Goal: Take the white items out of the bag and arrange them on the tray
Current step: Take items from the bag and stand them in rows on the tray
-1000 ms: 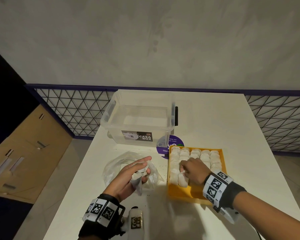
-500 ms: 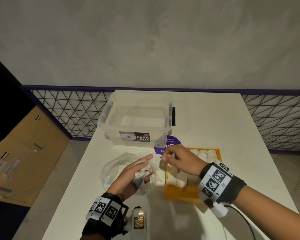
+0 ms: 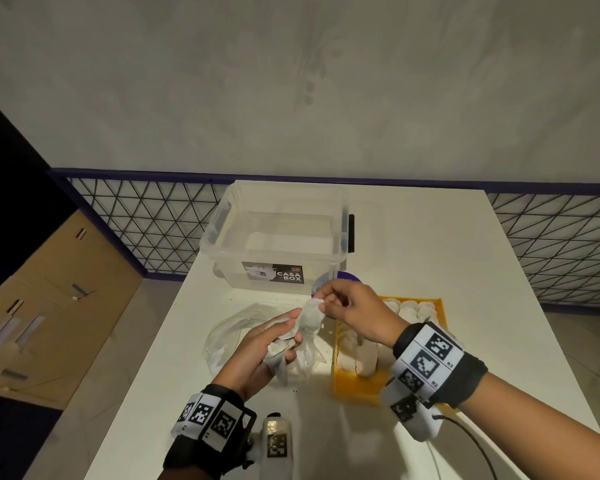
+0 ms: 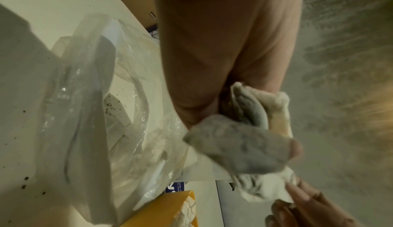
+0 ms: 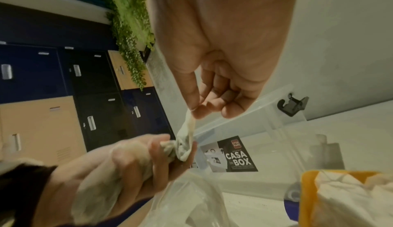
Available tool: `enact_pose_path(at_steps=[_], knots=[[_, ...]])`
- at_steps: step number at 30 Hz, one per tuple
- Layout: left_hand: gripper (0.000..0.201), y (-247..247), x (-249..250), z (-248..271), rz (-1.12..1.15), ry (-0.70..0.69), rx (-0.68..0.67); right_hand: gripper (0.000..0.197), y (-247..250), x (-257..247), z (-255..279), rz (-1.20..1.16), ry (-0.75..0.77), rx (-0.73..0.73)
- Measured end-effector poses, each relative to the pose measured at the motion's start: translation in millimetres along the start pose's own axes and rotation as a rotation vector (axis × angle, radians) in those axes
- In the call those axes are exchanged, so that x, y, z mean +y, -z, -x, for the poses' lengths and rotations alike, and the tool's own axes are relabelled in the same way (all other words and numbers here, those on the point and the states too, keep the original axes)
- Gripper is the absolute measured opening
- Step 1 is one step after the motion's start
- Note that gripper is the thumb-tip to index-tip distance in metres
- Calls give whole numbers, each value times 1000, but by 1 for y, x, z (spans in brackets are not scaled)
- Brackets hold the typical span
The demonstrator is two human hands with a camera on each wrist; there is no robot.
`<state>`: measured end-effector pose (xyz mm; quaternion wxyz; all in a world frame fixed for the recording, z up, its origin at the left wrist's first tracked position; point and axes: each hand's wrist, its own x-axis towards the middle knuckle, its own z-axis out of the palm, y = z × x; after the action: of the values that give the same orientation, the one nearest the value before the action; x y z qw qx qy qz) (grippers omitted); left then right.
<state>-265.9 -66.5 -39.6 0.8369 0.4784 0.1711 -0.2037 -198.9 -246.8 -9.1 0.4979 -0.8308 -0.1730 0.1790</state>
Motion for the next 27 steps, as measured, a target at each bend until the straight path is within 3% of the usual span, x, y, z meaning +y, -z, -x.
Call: enact_pose_path(at_steps=[9, 16, 21, 25, 27], knots=[[6, -9, -2, -2, -129, -2, -19, 11, 5, -3, 3, -57, 6, 0], [24, -5, -7, -6, -106, -7, 101, 18, 26, 1, 9, 173, 9, 87], [26, -2, -9, -9, -101, 24, 112, 22, 46, 21, 20, 421, -121, -21], [33, -4, -9, -10, -101, 49, 96, 9, 50, 47, 30, 575, -182, -109], [29, -7, -8, -9, -96, 66, 82, 16, 47, 63, 34, 601, -222, -170]])
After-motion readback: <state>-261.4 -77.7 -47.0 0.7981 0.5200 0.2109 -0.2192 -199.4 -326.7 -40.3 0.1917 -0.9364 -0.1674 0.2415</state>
